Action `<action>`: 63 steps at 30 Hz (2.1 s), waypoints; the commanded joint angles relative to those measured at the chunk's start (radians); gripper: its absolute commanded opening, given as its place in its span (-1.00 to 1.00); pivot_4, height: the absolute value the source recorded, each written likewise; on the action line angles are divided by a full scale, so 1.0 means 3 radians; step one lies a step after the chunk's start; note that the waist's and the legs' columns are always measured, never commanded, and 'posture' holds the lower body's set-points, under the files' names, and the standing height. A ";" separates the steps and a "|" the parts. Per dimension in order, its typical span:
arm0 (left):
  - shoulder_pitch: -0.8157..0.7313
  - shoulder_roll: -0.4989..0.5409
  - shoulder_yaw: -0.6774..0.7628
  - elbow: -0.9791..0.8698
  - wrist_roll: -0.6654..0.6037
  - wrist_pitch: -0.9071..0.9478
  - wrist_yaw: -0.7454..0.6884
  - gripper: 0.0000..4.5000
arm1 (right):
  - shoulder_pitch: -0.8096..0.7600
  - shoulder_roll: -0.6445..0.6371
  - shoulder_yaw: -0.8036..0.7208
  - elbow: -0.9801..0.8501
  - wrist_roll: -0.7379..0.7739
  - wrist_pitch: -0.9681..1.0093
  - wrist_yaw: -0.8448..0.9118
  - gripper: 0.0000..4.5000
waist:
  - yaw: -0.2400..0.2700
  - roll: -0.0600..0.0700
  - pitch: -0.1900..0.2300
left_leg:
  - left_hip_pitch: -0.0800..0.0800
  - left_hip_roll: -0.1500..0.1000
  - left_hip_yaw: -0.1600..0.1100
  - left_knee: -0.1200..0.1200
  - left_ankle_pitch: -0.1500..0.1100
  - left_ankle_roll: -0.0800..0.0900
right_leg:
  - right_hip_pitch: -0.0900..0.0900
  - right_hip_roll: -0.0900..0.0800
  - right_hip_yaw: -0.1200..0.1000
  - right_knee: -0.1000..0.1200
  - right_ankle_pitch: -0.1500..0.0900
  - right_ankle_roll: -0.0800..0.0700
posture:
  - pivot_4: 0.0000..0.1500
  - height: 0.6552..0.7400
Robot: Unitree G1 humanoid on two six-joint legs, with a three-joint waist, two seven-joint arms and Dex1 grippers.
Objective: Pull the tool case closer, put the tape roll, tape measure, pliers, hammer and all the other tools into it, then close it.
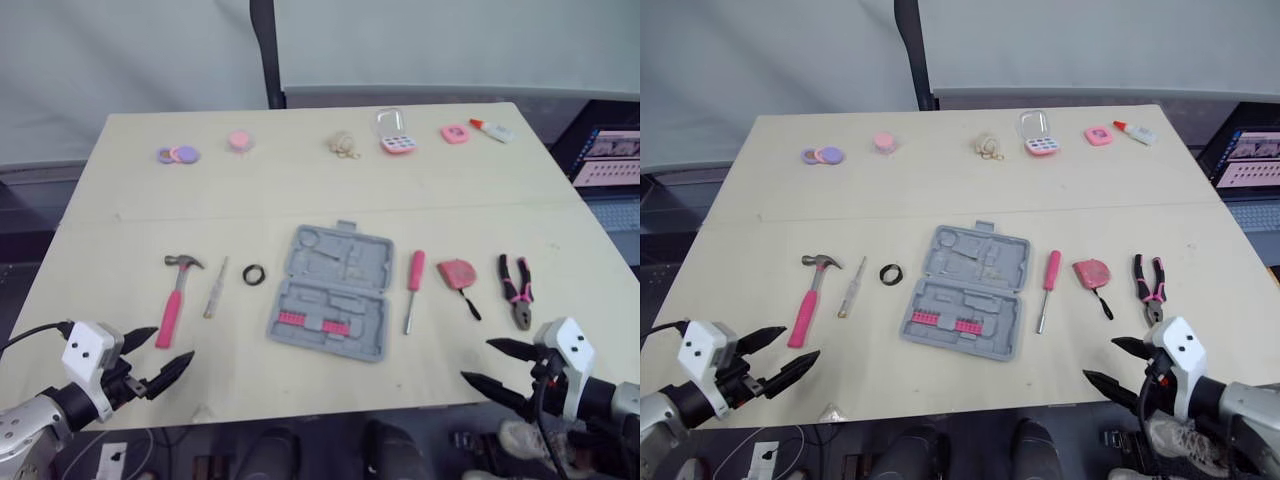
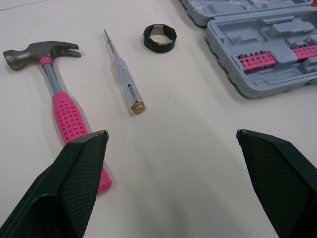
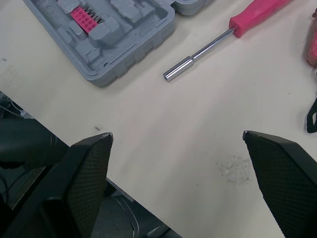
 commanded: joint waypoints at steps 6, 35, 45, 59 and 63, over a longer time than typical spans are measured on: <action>0.0058 0.0006 -0.0020 0.0017 -0.0023 -0.0050 -0.0090 0.98 | 0.0020 0.0007 -0.0035 -0.0005 0.0019 -0.0030 0.0050 1.00 | 0.0000 0.0000 0.0000 | 0.0000 0.0000 0.0000 0.0000 0.0000 0.0000 | 0.0000 0.0000 0.0000 0.0000 0.0000 0.0000 | 1.00 0.73; -0.1476 0.0861 -0.0464 0.0439 -0.0659 0.1333 -0.0256 -0.08 | -0.0734 -0.0192 0.0202 -0.0180 0.0179 0.0464 -0.0162 0.60 | -0.0016 0.0005 -0.0002 | 0.0011 -0.0004 -0.0004 -0.0006 -0.0001 -0.0003 | -0.0004 0.0001 -0.0001 0.0020 0.0000 -0.0001 | 1.00 0.73; -0.2435 0.0854 -0.1239 0.1277 -0.0177 0.1005 -0.0424 -1.00 | -0.1556 0.0005 0.0986 0.0095 -0.0204 0.0681 -0.0656 -0.99 | -0.0011 0.0005 -0.0002 | 0.0020 -0.0010 0.0016 -0.0003 -0.0003 -0.0005 | -0.0002 0.0005 -0.0004 0.0019 -0.0001 -0.0002 | 1.00 0.73; -0.3309 0.0452 -0.1983 0.2387 0.0505 0.0135 -0.0937 -1.00 | -0.2363 0.0374 0.1554 0.0563 -0.0535 0.1252 -0.1075 -0.99 | -0.0016 0.0004 -0.0002 | 0.0019 -0.0010 0.0025 -0.0002 -0.0003 -0.0005 | -0.0007 0.0005 -0.0013 0.0022 -0.0001 -0.0001 | 1.00 0.73; -0.3432 0.0372 -0.2050 0.2569 0.0646 -0.0068 -0.1043 -1.00 | -0.2462 0.0401 0.1679 0.0625 -0.0632 0.1282 -0.1081 -0.99 | -0.0024 0.0005 -0.0002 | 0.0018 -0.0010 0.0027 -0.0001 -0.0003 -0.0005 | -0.0008 0.0005 -0.0015 0.0022 0.0000 -0.0001 | 1.00 0.73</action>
